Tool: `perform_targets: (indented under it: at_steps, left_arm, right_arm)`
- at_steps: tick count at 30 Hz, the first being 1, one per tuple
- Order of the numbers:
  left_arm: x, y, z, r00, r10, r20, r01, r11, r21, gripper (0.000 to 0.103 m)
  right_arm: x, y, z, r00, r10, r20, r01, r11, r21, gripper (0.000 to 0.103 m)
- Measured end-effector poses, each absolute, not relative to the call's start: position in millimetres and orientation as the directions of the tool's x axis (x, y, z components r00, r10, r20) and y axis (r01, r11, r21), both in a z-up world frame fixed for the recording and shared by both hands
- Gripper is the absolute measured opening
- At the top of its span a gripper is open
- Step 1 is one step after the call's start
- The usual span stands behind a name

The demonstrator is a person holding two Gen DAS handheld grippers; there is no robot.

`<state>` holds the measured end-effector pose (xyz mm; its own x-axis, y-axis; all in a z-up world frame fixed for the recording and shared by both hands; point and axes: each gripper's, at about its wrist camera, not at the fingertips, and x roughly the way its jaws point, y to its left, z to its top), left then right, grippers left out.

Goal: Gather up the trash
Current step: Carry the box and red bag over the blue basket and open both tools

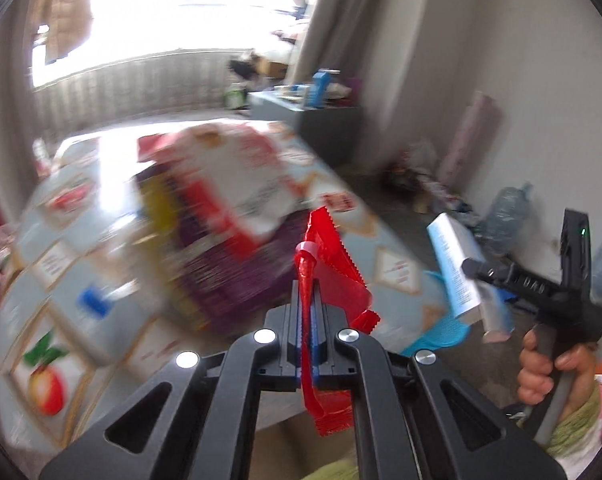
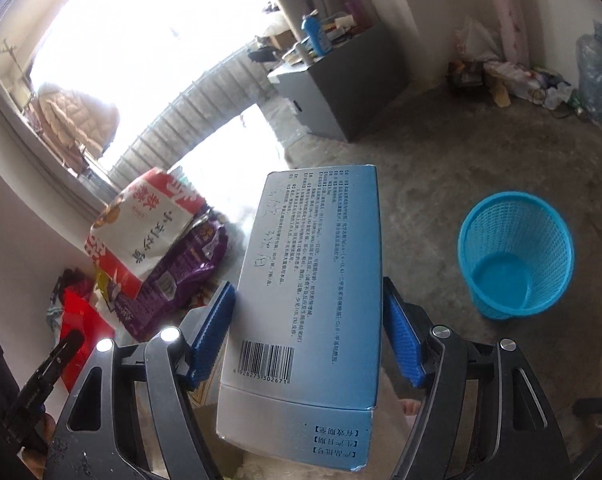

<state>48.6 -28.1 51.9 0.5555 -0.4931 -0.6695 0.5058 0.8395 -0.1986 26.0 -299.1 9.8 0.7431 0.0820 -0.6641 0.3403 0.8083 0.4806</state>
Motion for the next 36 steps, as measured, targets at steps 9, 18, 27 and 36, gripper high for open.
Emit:
perform_targets:
  at_steps: [9, 18, 27, 36]
  left_arm:
    - [107.7, -267.8, 36.6, 0.218, -0.555, -0.803, 0.750, 0.622, -0.226, 0.003]
    - [134.9, -452.2, -77.9, 0.119, -0.404, -0.907, 0.835, 0.535, -0.129, 0.004]
    - [142.9, -493.3, -123.9, 0.136, -0.356, -0.925, 0.832, 0.547, -0.088, 0.057]
    - [125.9, -471.9, -76.1, 0.175, -0.466, -0.868, 0.865, 0.494, -0.091, 0.058]
  right_arm:
    - [-24.3, -426.2, -16.4, 0.742, -0.053, -0.669, 0.578, 0.555, 0.598, 0.068]
    - [-13.9, -534.5, -134.8, 0.708, 0.047, -0.705, 0.686, 0.192, 0.702, 0.070]
    - [-1.5, -572.6, -209.3, 0.658, 0.071, -0.750, 0.749, 0.040, 0.661, 0.075]
    - [-18.5, -545.9, -174.6, 0.642, -0.005, -0.767, 0.755, 0.174, 0.632, 0.075]
